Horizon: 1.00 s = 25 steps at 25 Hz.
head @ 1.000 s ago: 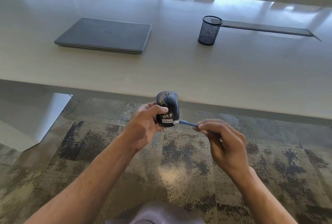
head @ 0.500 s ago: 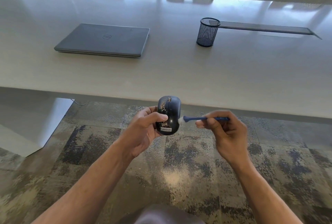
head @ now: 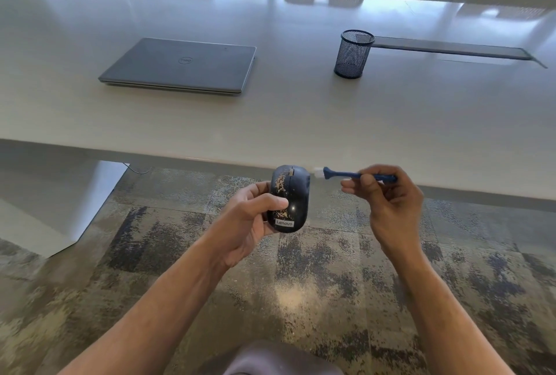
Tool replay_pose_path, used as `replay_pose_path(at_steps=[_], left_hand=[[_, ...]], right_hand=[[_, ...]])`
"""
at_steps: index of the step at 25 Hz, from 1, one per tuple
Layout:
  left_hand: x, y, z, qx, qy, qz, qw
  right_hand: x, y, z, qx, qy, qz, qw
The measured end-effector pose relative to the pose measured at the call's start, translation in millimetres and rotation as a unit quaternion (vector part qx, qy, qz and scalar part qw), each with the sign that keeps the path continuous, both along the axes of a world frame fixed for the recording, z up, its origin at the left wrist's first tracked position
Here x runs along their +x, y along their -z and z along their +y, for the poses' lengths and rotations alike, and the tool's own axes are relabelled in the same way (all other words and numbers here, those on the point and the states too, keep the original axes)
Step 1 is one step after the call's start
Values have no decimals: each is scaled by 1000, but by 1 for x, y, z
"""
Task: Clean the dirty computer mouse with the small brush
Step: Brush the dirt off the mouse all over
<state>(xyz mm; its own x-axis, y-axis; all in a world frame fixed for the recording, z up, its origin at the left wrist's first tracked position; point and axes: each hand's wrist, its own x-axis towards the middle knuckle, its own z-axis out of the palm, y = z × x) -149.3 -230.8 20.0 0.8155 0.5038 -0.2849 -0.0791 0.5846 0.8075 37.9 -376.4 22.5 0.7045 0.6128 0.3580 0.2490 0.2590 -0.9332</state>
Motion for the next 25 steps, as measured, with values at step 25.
replay_pose_path(at_steps=[25], left_hand=[[13, 8, 4, -12, -46, 32, 998]], right_hand=[[-78, 17, -15, 1, -11, -554, 833]])
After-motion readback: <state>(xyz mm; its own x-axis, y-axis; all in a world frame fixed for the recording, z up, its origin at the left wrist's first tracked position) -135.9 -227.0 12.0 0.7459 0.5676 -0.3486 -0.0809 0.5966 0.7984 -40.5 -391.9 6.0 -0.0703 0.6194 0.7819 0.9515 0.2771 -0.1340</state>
